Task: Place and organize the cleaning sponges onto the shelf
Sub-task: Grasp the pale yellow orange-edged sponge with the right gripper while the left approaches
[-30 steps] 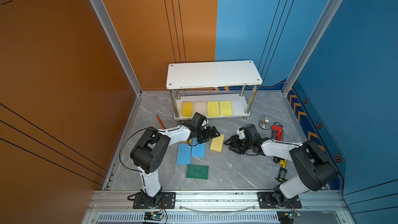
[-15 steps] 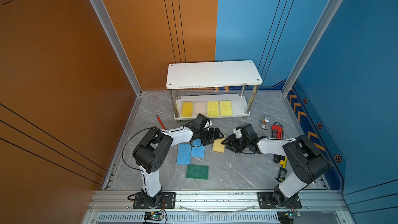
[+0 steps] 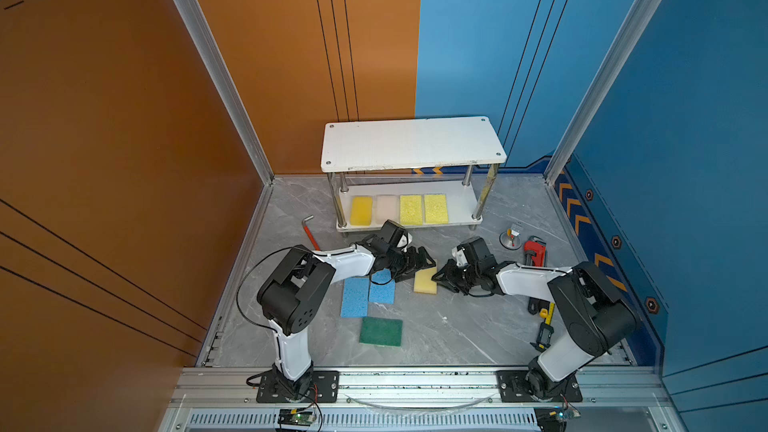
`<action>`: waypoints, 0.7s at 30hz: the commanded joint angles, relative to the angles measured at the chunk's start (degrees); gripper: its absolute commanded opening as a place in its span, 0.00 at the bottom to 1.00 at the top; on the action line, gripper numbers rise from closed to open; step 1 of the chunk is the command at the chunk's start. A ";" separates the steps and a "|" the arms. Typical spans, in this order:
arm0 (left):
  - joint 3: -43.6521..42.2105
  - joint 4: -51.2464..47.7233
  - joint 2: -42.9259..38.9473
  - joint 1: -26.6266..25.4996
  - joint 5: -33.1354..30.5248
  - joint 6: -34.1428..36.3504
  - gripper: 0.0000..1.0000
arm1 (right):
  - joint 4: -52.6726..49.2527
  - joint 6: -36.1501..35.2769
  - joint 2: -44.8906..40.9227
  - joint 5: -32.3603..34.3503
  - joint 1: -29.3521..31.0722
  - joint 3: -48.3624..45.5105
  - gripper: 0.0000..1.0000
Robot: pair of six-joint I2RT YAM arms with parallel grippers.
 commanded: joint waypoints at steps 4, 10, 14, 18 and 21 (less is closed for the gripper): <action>-0.24 0.95 -0.55 -0.86 1.61 -0.48 0.89 | -4.40 -2.38 -3.09 2.22 0.40 1.37 0.11; -0.24 1.06 -1.20 -0.69 1.48 -0.60 0.89 | -5.99 -3.27 -4.39 2.71 0.22 1.33 0.08; -0.24 1.01 -2.36 -0.05 1.30 -0.83 0.89 | -6.52 -3.62 -5.16 2.84 -0.21 0.95 0.04; -3.26 0.93 -4.78 1.10 0.48 -1.01 0.90 | -7.31 -4.21 -6.18 2.58 -0.93 0.39 0.04; -4.39 -1.11 -7.49 2.16 -0.37 -0.15 0.91 | -8.00 -4.65 -7.66 2.27 -1.83 -0.58 0.04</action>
